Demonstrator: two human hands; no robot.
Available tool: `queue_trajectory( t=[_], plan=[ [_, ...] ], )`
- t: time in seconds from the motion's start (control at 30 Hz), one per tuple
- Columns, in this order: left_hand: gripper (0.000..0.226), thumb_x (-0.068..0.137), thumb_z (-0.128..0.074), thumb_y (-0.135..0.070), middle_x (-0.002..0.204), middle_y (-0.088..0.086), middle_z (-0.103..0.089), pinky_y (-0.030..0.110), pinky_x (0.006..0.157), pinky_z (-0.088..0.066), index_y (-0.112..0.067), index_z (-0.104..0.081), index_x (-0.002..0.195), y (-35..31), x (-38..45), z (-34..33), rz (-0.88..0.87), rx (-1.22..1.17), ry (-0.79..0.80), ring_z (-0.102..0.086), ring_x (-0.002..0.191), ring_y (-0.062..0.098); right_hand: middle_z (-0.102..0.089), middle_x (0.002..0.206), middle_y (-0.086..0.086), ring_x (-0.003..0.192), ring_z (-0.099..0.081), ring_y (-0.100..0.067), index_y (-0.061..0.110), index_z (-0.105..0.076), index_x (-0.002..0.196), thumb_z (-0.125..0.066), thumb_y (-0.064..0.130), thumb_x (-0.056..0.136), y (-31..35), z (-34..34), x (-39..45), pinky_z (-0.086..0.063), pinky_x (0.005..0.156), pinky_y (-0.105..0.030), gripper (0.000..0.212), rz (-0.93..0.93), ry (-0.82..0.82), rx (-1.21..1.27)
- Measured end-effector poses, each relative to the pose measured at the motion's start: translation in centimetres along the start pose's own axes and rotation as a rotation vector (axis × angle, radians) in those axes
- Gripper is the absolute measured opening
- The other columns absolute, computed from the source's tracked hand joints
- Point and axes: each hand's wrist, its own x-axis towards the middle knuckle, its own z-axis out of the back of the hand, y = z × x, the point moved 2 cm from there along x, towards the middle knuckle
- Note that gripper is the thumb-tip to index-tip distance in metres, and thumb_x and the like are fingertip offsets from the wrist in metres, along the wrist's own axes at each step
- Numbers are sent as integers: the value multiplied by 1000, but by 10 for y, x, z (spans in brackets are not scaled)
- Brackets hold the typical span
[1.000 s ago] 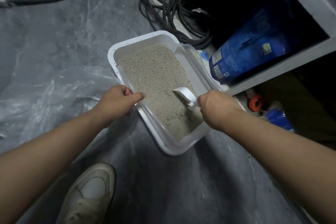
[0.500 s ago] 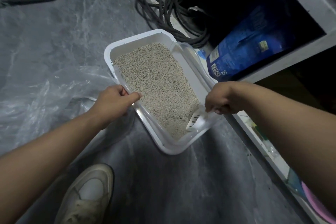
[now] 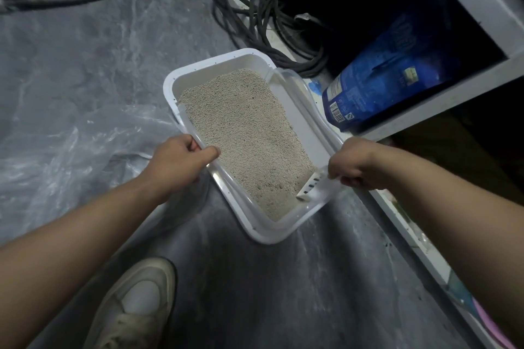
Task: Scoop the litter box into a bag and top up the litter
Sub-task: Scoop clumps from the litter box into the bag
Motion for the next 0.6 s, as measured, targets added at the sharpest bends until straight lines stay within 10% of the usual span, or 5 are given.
queue_trajectory(
  t=[0.2, 0.6],
  plan=[
    [41, 75, -80, -46, 65, 4, -58, 59, 73, -62, -16, -52, 71, -1, -1, -1, 9, -22, -1, -63, 66, 25, -45, 35, -7, 22, -36, -12, 0, -52, 68, -56, -5, 93, 22, -12, -5, -28, 35, -10, 26, 92, 53, 1],
    [39, 83, -80, -35, 53, -5, -54, 56, 71, -63, -17, -47, 71, -3, -2, -5, 27, -38, -25, -60, 58, 22, -48, 82, -4, 81, -52, -26, 14, -48, 88, -60, 19, 87, 26, -23, -51, -43, 66, -30, 13, 438, -207, -641]
  ],
)
